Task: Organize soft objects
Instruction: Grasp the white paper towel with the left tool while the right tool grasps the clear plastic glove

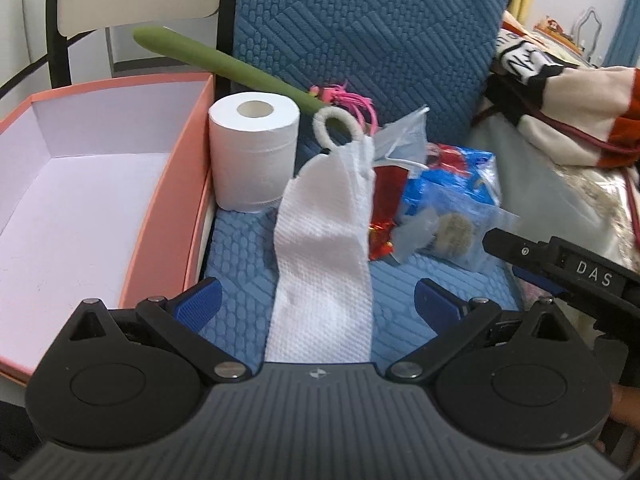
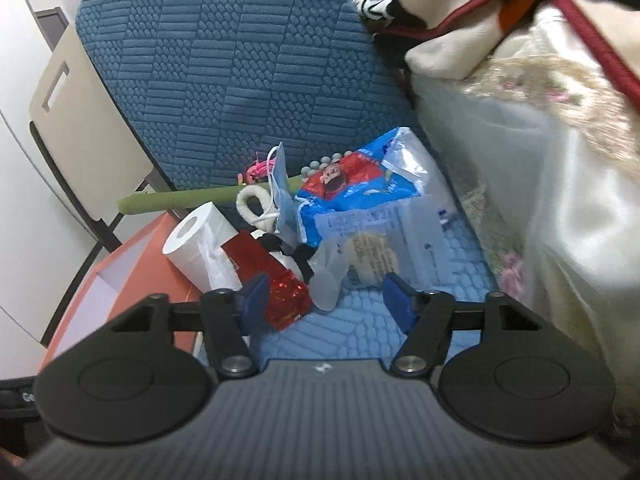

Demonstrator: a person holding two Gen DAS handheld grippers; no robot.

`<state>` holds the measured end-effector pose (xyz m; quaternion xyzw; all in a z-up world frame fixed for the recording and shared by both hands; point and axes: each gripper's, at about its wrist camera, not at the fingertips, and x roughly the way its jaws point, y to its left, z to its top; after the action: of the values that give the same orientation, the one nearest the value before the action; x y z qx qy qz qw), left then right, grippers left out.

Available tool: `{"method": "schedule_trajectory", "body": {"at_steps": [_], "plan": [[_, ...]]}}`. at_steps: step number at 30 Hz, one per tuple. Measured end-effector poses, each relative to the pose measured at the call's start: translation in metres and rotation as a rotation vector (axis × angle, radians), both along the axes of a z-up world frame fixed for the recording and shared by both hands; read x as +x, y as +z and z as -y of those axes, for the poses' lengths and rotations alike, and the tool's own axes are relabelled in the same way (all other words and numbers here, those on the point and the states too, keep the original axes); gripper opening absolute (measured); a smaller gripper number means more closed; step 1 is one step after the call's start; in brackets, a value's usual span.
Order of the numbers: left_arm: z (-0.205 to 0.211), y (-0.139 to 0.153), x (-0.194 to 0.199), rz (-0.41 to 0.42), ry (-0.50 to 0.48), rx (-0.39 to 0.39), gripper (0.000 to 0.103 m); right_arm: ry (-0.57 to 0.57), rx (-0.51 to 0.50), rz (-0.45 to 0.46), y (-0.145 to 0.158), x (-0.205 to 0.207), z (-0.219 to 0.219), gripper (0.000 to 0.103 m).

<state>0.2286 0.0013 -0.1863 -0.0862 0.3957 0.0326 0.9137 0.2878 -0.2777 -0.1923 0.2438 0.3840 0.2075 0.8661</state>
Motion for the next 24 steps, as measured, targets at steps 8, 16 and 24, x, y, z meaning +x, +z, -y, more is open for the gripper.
{"method": "schedule_trajectory", "body": {"at_steps": [8, 16, 24], "plan": [[0.007, -0.008, 0.023, 0.017, -0.02, 0.083, 0.085, 0.041, 0.043, -0.066, -0.023, 0.036, -0.01, 0.042], [0.019, -0.031, 0.042, -0.018, -0.032, 0.068, 0.068, 0.095, 0.044, -0.126, -0.042, 0.06, -0.028, 0.041], [0.016, -0.054, 0.061, -0.039, 0.018, 0.103, 0.068, 0.104, 0.074, -0.179, -0.057, 0.079, -0.037, 0.041]]}}
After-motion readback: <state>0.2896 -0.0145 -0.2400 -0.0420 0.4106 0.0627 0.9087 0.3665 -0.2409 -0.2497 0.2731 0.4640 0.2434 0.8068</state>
